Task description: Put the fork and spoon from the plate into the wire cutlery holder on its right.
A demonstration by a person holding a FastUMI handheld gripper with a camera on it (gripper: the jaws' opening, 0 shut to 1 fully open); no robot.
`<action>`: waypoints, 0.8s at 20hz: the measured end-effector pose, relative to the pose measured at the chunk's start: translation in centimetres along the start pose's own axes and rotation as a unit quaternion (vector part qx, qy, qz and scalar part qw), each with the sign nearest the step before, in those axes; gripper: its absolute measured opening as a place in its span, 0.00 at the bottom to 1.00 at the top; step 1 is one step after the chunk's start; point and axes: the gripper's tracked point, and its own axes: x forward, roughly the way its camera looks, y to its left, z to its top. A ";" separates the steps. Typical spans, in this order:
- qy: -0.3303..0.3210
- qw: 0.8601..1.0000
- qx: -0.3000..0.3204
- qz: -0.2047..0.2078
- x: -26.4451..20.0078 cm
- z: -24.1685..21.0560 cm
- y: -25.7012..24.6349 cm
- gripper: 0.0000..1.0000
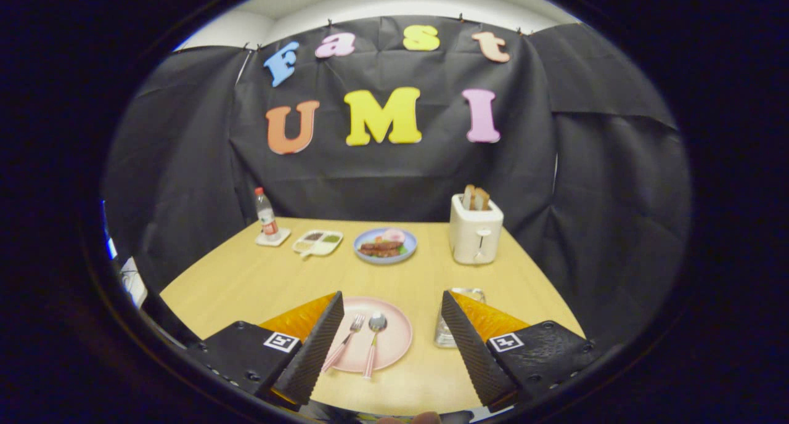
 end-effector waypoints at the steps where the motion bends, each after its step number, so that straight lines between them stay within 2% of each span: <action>1: 0.040 0.999 0.002 0.009 1.2 -1.3 0.5 0.95; 3: 0.123 0.992 0.016 0.028 3.4 -3.9 1.6 0.96; 6: 0.204 0.978 0.024 0.025 5.1 -6.5 1.9 0.96; 14: 0.287 0.956 -0.057 -0.012 9.0 -10.3 1.6 0.95; 16: 0.299 0.952 -0.062 -0.007 9.1 -11.0 2.0 0.86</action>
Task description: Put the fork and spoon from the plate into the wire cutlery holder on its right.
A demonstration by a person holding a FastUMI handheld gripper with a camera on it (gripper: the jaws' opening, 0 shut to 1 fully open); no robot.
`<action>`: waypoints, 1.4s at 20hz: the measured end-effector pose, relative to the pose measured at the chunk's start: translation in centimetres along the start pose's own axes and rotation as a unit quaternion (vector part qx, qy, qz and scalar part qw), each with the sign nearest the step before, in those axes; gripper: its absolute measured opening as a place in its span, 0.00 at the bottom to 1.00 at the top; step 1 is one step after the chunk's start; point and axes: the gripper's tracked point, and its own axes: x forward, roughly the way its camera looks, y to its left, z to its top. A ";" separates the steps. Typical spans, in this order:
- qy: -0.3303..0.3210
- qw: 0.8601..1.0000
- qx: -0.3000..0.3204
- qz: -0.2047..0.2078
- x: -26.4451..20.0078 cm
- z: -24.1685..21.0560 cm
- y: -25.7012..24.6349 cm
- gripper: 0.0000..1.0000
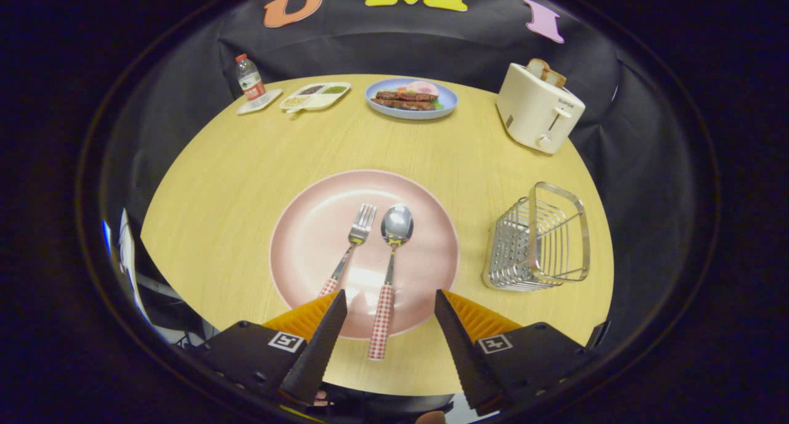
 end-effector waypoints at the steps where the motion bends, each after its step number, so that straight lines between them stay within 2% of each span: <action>1: 0.006 1.000 -0.004 -0.001 0.3 -0.2 0.0 0.84; 4: 0.024 1.000 -0.003 -0.003 1.3 -0.8 0.1 0.75; 11: 0.059 0.998 0.000 -0.008 2.6 -1.7 0.7 0.38; 12: 0.060 0.998 0.003 -0.003 2.7 -1.6 0.9 0.36; 13: 0.068 0.997 0.007 -0.020 3.1 -2.1 0.3 0.35; 15: 0.071 0.997 0.011 -0.014 2.2 -1.6 0.2 0.15; 16: 0.072 0.997 0.016 -0.014 2.0 -1.3 0.1 0.15; 17: 0.073 0.997 0.022 -0.013 1.9 -1.6 0.1 0.03; 20: 0.069 0.997 0.020 -0.005 0.5 -1.2 -0.1 0.03; 24: 0.072 0.996 0.039 0.028 -3.3 -0.9 0.1 0.03; 28: 0.062 0.996 0.059 0.040 -8.3 0.3 -3.2 0.03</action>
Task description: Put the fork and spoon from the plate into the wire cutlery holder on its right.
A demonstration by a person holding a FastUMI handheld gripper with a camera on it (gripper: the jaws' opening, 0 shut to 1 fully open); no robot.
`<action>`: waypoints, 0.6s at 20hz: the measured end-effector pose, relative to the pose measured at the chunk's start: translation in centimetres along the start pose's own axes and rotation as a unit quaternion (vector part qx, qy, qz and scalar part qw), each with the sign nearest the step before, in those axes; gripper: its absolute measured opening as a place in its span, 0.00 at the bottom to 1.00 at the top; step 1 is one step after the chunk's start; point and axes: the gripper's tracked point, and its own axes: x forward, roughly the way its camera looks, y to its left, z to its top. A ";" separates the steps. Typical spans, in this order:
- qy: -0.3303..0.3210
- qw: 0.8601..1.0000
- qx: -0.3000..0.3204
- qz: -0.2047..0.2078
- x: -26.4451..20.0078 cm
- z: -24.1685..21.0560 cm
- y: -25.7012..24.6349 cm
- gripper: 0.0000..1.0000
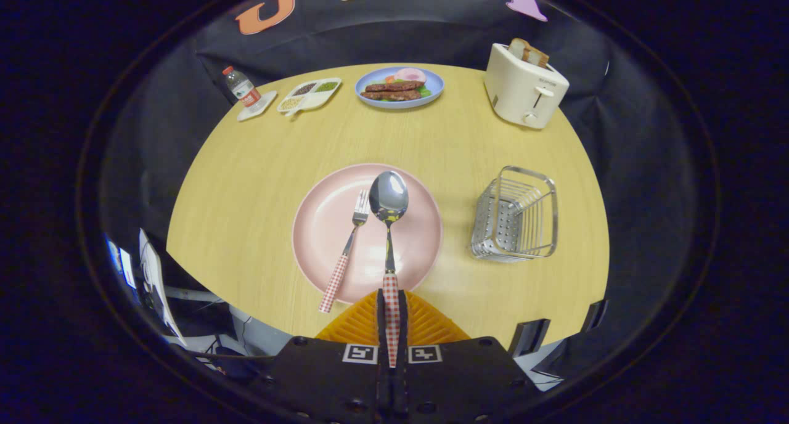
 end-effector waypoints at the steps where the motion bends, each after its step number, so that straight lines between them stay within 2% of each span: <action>1: 0.003 1.000 0.008 0.001 -1.0 0.0 -1.2 0.03; 6: 0.027 0.997 0.068 -0.002 -3.6 0.3 -7.3 0.03; 8: 0.051 0.994 0.100 0.004 -4.1 0.1 -8.7 0.03; 10: 0.070 0.992 0.107 0.002 -4.0 -0.3 -9.9 0.03; 12: 0.094 0.989 0.114 0.019 -4.0 -0.8 -9.8 0.03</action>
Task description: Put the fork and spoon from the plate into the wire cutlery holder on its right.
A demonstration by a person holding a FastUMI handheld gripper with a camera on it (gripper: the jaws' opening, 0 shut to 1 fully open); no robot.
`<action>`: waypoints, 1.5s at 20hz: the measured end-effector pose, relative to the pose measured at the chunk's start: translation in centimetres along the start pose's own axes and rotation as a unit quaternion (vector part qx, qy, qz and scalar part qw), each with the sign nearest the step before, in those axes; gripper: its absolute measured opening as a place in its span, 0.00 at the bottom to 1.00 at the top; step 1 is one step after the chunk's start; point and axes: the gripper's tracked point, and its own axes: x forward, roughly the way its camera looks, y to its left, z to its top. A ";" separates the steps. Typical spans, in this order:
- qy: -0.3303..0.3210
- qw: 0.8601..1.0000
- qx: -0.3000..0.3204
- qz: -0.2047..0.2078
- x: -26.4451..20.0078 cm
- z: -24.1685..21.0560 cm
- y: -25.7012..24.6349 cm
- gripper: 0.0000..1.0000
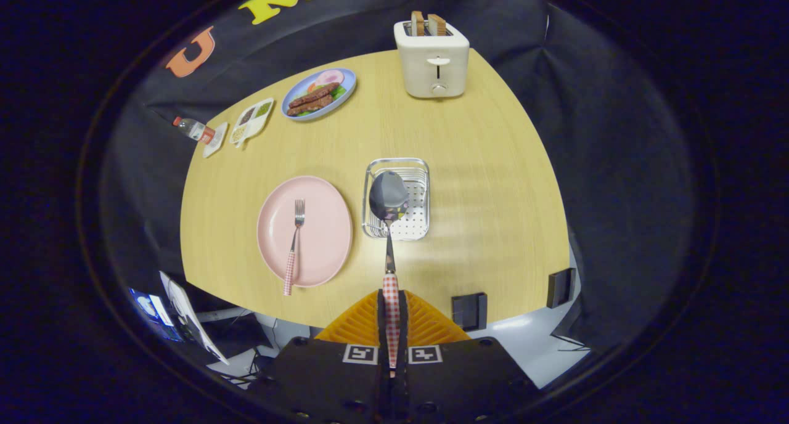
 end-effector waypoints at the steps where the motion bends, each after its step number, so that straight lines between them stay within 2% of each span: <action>1: 0.016 1.000 0.003 0.006 0.2 -0.2 0.0 0.03; 7: 0.062 0.998 0.011 0.009 0.6 1.3 -0.1 0.03; 18: 0.149 0.985 -0.031 -0.079 1.7 3.6 -0.8 0.03; 25: 0.198 0.975 -0.051 -0.089 3.0 4.2 -0.7 0.03; 30: 0.226 0.964 -0.082 -0.117 3.0 4.7 -0.7 0.03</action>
